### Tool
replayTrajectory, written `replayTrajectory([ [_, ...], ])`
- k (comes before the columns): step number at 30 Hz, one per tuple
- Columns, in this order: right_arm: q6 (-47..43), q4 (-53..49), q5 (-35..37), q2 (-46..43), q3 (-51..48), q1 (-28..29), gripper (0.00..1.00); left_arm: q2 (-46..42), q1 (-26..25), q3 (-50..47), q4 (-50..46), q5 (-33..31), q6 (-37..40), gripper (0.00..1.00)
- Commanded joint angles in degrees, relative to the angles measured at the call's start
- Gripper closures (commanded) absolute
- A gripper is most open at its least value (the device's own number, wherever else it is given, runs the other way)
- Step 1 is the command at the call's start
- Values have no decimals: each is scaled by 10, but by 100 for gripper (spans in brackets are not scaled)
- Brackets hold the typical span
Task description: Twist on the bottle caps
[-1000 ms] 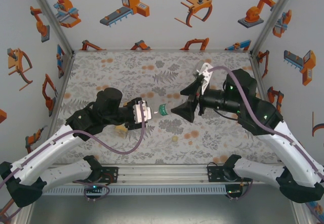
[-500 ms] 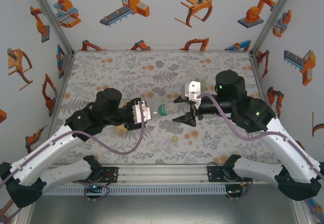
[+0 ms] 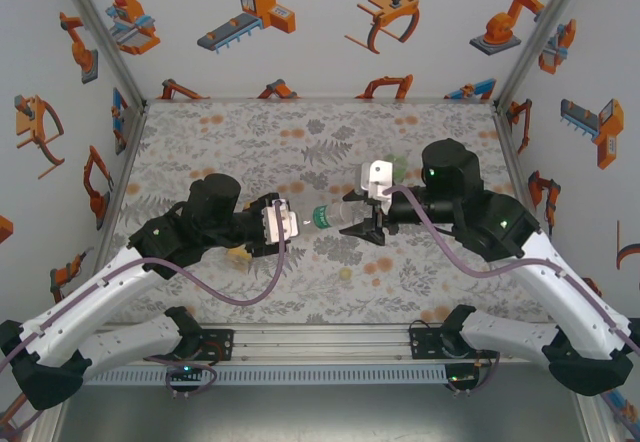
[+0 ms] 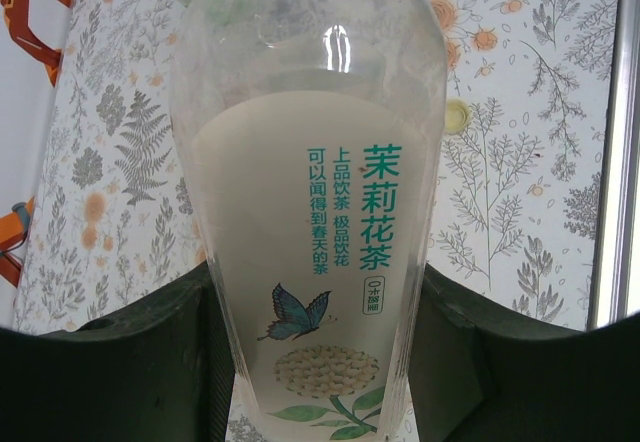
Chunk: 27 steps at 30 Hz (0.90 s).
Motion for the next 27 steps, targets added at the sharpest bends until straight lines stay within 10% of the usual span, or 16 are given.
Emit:
replayTrajectory([
  [1,0,24,-3,4,-7,2,46,-9,-3,0,12,17,-6,100],
  [13,66,30,7,3,-13,2,72,-11,-3,-1,10,13,-6,100],
  [27,779,43,172,15,-50,2,88,-24,-3,-37,77,-3,-37,100],
])
